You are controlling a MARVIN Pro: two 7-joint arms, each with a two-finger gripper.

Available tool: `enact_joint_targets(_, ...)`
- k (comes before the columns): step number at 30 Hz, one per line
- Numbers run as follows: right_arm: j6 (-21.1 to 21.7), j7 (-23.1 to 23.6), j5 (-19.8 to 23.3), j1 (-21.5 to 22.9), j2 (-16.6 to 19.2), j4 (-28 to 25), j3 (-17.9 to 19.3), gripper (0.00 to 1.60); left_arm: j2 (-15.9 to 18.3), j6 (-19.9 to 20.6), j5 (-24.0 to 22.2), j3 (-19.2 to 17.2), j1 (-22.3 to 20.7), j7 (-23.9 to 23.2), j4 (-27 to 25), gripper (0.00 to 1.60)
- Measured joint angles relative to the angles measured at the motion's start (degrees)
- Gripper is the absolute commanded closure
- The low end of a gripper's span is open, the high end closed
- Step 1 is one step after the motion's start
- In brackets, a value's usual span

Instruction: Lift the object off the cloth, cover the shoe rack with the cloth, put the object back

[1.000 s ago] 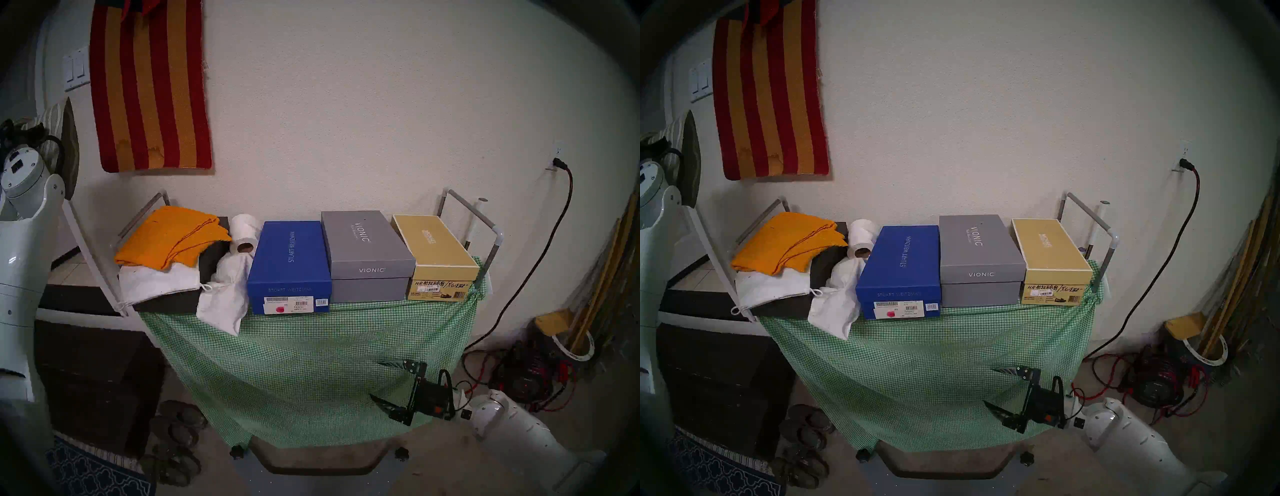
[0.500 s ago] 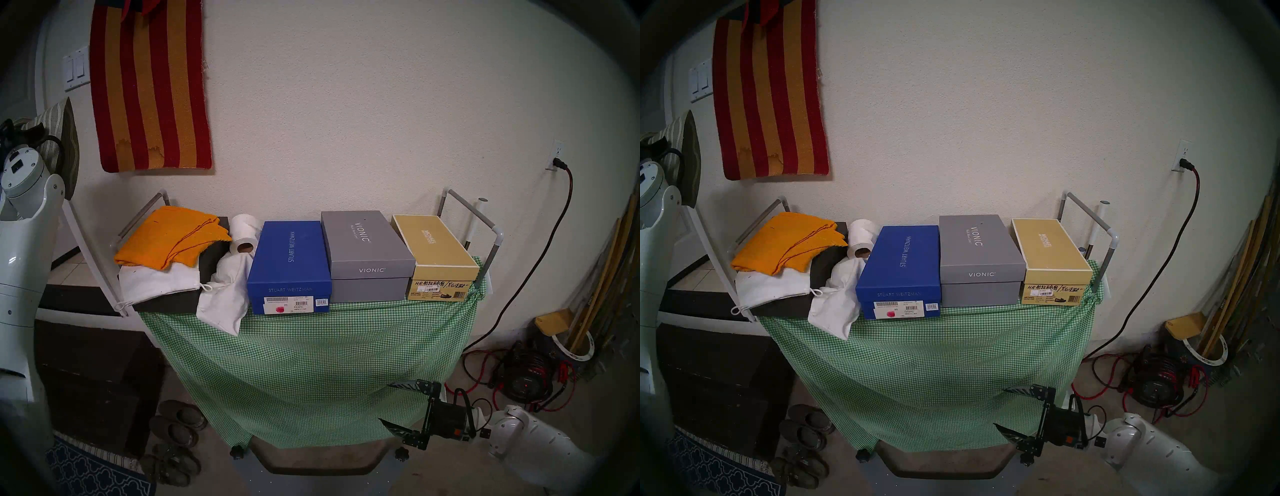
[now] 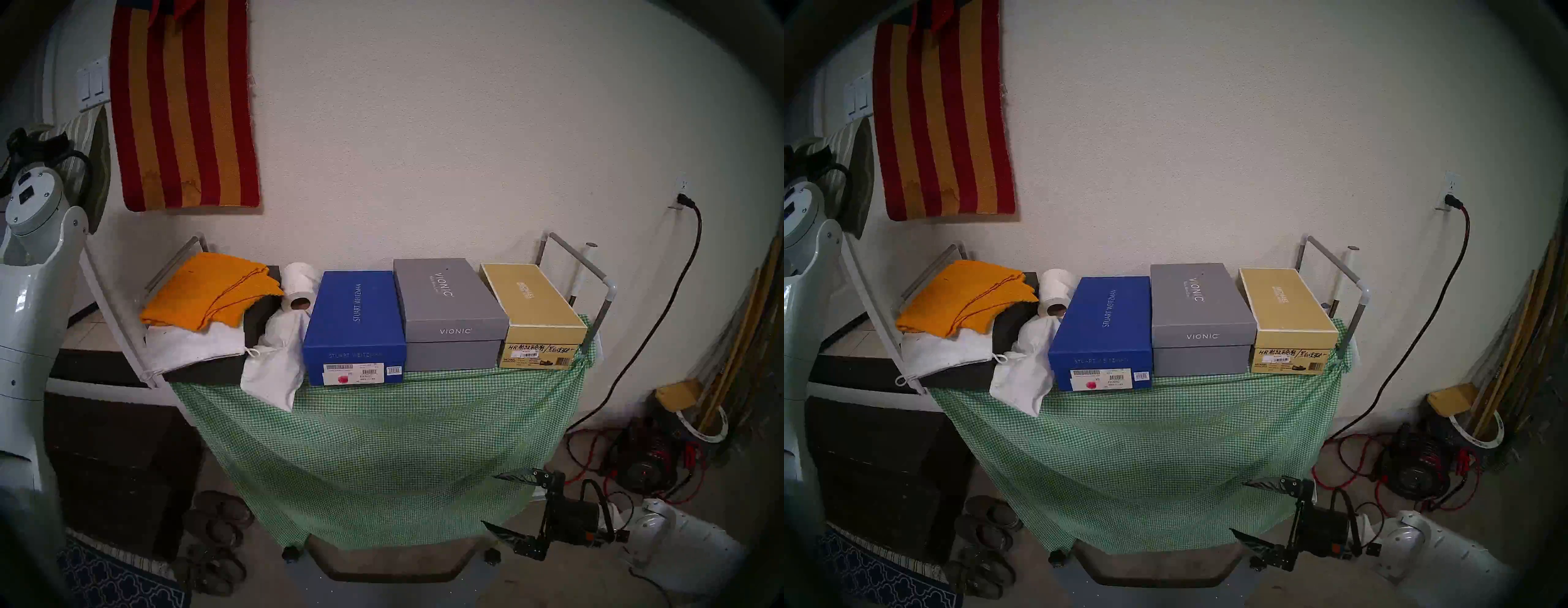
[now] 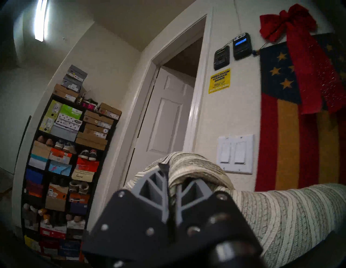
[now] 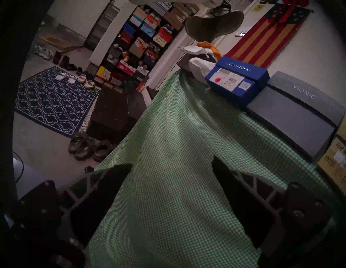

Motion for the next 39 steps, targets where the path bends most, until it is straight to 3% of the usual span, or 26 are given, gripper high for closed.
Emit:
enact_joint_targets(7,0.0,-2.2,2.2,-4.6,3.1,-3.5,1.0,0.00,0.5,-0.5,-0.2,3.6,-1.7,-2.8,-6.6,1.60)
enact_joint_targets(13,0.0,-4.6,3.9,-8.0,5.8,-5.5,2.1,0.00,0.9,0.5,-1.4,4.0,-1.9,-4.2,-11.5,1.60)
enact_joint_targets(20,0.0,-8.6,5.5,-12.4,9.5,-8.5,3.6,0.00,1.4,5.7,-6.4,1.8,-0.6,-6.2,-13.9,1.60)
enact_joint_targets(27,1.8,-12.1,5.8,-16.6,12.2,-11.3,5.5,0.00,2.1,9.9,-12.5,-1.4,2.6,-11.8,-16.5,1.60)
enact_joint_targets(39,7.8,-17.6,3.6,-24.2,15.2,-15.3,9.8,0.00,2.9,12.6,-17.7,-5.5,8.0,-21.9,-22.8,1.60)
